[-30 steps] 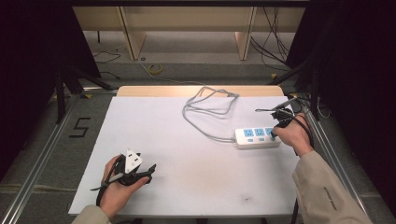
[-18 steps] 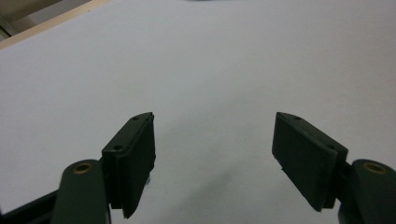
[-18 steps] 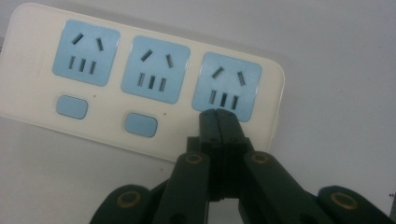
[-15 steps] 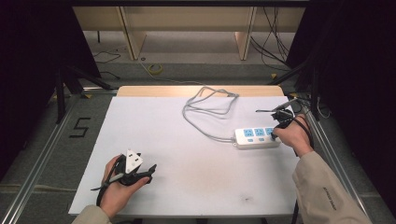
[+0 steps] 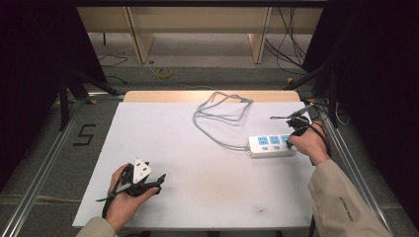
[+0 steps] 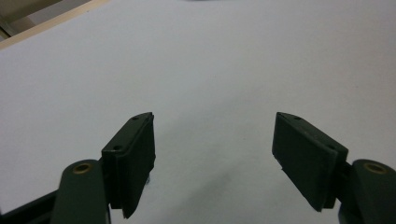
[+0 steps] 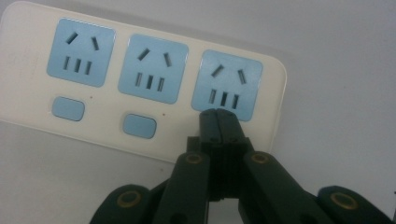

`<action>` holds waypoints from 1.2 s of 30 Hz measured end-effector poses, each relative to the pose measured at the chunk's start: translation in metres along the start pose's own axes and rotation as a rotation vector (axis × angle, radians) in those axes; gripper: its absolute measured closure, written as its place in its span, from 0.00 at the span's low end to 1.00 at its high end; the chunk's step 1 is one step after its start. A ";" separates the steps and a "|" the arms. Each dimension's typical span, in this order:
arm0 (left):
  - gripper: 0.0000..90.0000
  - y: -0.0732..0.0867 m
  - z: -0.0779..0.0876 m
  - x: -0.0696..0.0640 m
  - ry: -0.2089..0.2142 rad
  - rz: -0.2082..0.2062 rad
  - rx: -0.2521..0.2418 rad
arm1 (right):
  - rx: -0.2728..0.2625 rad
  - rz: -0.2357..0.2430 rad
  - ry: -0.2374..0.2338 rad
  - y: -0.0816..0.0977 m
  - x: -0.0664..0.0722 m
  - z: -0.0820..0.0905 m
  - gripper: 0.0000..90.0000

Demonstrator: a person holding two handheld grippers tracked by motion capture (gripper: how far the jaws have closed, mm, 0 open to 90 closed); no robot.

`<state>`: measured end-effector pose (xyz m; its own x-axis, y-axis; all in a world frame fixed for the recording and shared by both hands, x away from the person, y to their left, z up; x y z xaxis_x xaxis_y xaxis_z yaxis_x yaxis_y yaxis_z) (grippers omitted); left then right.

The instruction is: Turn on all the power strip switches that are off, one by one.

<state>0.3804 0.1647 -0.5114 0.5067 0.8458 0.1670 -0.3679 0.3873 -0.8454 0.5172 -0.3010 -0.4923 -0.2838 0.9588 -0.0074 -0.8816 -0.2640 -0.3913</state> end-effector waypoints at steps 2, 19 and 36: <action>0.33 0.000 0.000 0.000 0.001 -0.003 0.000 | 0.000 -0.001 0.000 0.000 0.000 0.000 1.00; 0.33 0.000 0.000 -0.001 0.001 -0.006 -0.002 | -0.017 -0.046 -0.020 0.002 -0.002 -0.001 1.00; 0.34 0.002 0.000 0.000 -0.003 0.002 0.006 | -0.205 -0.010 -0.102 0.009 0.007 0.016 1.00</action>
<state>0.3794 0.1654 -0.5125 0.5035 0.8478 0.1667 -0.3737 0.3877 -0.8426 0.5008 -0.2982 -0.4808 -0.3214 0.9430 0.0864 -0.7923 -0.2179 -0.5699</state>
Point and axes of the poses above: each handheld gripper's, and its own axes: z roughly backward along the jaws, y roughly out of its underside, x roughly to its left, the point moved 7 cm from there along -z, roughly forward along the jaws, and after that the axes turned 5 degrees about -x, right-handed, at the moved point
